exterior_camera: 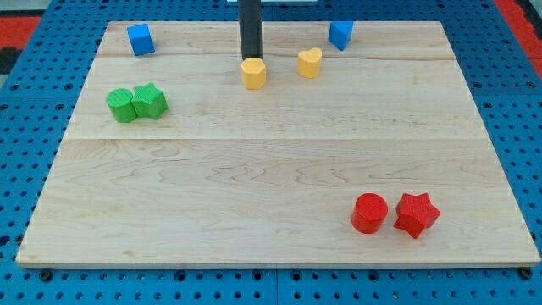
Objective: Move the yellow hexagon right to the green star
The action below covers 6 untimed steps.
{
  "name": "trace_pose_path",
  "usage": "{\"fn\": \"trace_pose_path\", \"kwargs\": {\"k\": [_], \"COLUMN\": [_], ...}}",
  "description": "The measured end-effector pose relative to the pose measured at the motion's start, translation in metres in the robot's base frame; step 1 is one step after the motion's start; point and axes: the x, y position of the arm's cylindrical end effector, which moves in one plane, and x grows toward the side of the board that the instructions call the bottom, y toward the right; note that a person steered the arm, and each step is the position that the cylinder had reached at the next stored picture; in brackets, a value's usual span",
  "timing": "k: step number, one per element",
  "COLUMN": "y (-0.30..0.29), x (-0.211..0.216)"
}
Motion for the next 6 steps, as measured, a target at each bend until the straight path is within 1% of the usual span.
{"fn": "trace_pose_path", "kwargs": {"k": [1, 2, 3, 4, 5, 6], "y": [-0.014, 0.036, -0.009, 0.043, 0.093, 0.084], "x": [0.023, 0.053, 0.008, -0.028, -0.018, 0.053]}}
